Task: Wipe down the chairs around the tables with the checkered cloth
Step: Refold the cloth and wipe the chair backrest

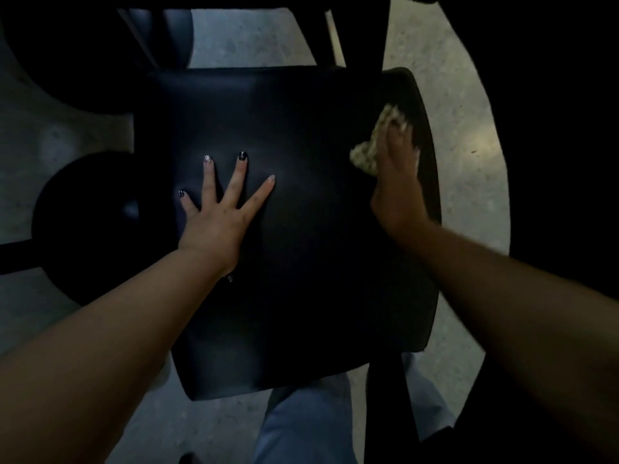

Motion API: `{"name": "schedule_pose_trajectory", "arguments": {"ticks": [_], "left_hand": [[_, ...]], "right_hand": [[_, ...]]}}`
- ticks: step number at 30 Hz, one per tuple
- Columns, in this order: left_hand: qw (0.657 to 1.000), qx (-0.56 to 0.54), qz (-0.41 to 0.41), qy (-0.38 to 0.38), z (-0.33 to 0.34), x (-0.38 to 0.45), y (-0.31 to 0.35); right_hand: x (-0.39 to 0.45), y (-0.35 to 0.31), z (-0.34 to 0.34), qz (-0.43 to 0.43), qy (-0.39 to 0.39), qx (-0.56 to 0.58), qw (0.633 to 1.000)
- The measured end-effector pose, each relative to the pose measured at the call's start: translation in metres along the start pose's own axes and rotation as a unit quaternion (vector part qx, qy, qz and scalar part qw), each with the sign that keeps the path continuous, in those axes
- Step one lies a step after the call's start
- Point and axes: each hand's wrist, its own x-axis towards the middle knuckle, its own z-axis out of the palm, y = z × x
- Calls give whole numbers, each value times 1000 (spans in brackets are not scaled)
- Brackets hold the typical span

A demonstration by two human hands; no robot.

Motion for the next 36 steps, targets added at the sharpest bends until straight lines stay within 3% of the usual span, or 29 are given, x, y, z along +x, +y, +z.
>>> {"name": "schedule_pose_trajectory", "arguments": {"ticks": [4,7,10,13,15,17,19,21,24,27,29,33,36], "left_hand": [[1000,2,-1,2,0,-2,-2],[1000,11,-9,4,0,-4,-1],[1000,14,-18,5,-2,-4,2],[998,-1,-41,39,2,-8,-5],[990,-69,-106,56,9,-19,-11],[941,-238,-224,89,21,-35,-17],[848,-402,-324,123,40,-51,-21],[801,-455,-371,114,61,-67,-15],[761,-487,-419,94,81,-84,18],[716,-524,-455,69,90,-92,62],[682,-562,-464,57,92,-93,85],[622,-616,-483,27,94,-87,114],[620,-622,-478,7,98,-79,124]], "right_hand": [[-99,-37,31,-109,-102,34,988],[-125,-47,39,-152,-140,23,978],[-93,-46,20,-174,-156,49,971],[-30,-39,-12,-172,-101,67,978],[13,-34,-25,-149,-65,65,985],[46,-32,-25,-116,-56,36,991],[58,-34,-12,-91,-40,-39,994],[49,-42,6,-100,-25,-73,992],[1,-48,30,-204,-71,-101,971],[-56,-45,33,-345,-181,-51,919],[-63,-43,22,-383,-236,-18,893],[6,-54,-1,-349,-159,-19,923],[73,-64,-8,-229,-90,-16,969]]}}
